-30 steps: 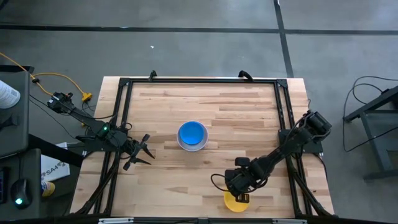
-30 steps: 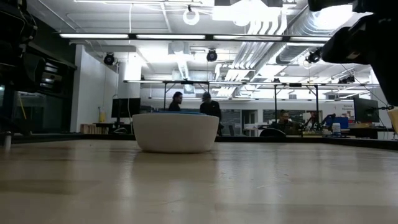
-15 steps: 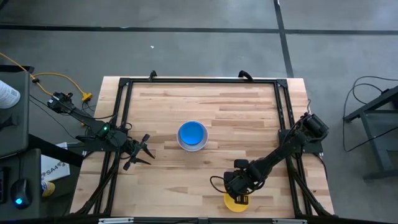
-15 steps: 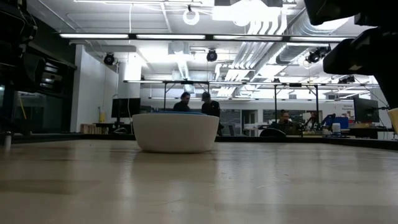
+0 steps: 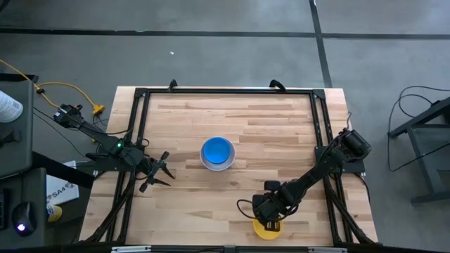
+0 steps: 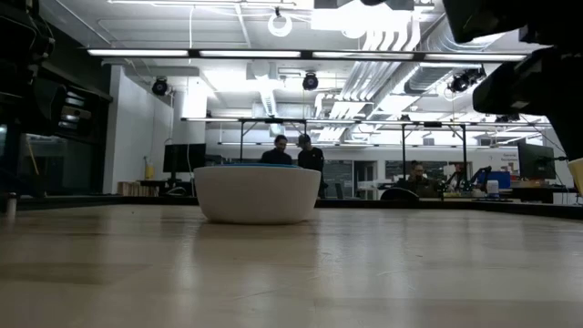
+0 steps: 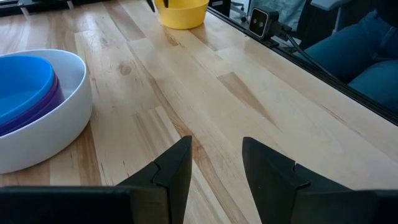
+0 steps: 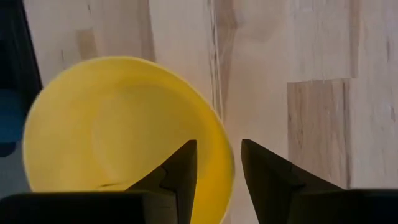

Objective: Nest bowls inside each other
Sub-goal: Stack the yellow bowl into the blue bowl

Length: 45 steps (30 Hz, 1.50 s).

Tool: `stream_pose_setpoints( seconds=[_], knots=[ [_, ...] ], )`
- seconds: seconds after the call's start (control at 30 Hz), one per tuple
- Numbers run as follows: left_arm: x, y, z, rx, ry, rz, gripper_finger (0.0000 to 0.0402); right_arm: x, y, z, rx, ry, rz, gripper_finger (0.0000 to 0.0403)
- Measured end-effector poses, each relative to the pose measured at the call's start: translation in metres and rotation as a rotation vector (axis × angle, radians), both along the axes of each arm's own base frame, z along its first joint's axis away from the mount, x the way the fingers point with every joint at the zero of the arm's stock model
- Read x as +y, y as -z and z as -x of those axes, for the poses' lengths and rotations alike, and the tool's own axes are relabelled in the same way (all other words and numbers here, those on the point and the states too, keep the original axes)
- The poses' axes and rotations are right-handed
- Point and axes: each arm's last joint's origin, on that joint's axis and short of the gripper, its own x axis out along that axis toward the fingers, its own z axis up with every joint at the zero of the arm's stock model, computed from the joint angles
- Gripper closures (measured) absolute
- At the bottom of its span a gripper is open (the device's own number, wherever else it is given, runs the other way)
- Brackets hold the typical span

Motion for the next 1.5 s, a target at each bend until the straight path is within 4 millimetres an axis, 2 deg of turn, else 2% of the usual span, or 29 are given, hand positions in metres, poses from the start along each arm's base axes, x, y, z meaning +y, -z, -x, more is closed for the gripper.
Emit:
stream_pose_setpoints(
  seconds=[0.67,1.17,1.5],
  knots=[
    [0.0,0.0,0.0,0.0,0.0,0.0,0.0261,-0.0005,0.0008,-0.0018,-0.016,-0.001,0.009,0.0286],
    [0.0,0.0,0.0,0.0,0.0,0.0,0.0261,-0.0059,-0.0076,0.0018,-0.011,0.007,0.025,0.0378],
    [0.0,0.0,0.0,0.0,0.001,0.0,0.0261,-0.0059,-0.0076,0.0018,-0.011,0.007,0.025,0.0383]
  ],
)
